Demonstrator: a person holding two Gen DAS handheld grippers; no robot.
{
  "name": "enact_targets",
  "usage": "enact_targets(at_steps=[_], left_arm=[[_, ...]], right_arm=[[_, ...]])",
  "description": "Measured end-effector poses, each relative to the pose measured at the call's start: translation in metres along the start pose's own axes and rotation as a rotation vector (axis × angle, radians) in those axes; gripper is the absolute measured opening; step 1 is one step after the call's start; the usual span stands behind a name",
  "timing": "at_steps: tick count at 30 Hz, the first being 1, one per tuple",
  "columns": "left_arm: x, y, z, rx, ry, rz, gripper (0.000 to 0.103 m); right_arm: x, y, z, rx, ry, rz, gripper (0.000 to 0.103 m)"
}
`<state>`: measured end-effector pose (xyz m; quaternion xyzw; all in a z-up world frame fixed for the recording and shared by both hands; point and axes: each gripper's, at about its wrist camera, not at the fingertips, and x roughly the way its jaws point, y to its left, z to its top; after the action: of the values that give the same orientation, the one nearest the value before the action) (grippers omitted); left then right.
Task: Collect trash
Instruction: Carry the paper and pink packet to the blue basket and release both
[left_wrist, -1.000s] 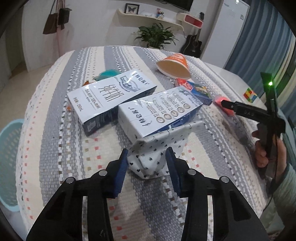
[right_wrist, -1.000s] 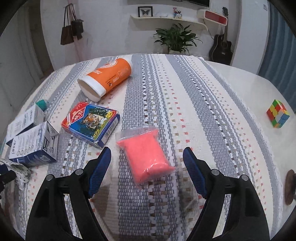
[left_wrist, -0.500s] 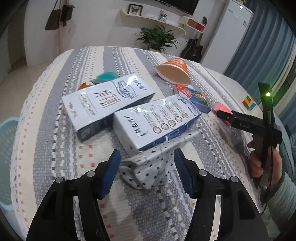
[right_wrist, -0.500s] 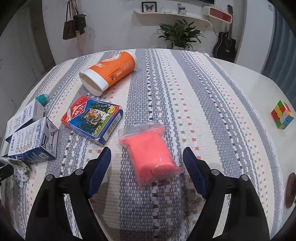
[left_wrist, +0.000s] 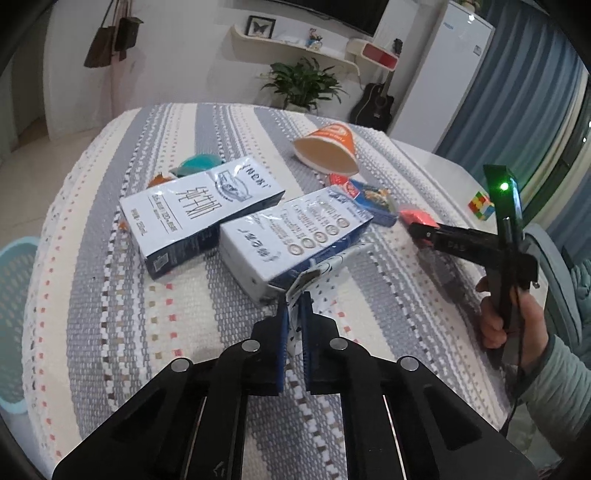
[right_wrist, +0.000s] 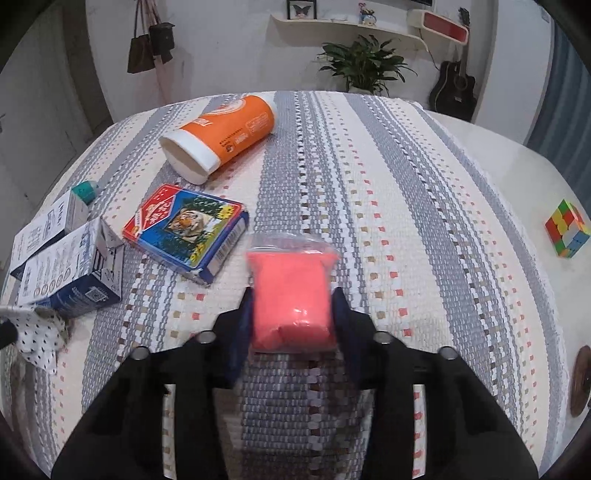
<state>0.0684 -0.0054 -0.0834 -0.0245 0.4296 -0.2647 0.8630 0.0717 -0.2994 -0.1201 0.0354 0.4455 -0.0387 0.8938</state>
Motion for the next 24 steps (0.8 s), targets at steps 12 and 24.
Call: enact_targets(at_steps=[12,24], left_arm=[[-0.052,0.019,0.013,-0.091,-0.170,-0.003,0.001],[-0.151,0.087,0.036,-0.272,-0.390,0.325,0.001]], right_arm=[[-0.066,0.049,0.007,-0.090,-0.160,0.028,0.034],[-0.144,0.212,0.052,-0.326,-0.326,0.265,0.034]])
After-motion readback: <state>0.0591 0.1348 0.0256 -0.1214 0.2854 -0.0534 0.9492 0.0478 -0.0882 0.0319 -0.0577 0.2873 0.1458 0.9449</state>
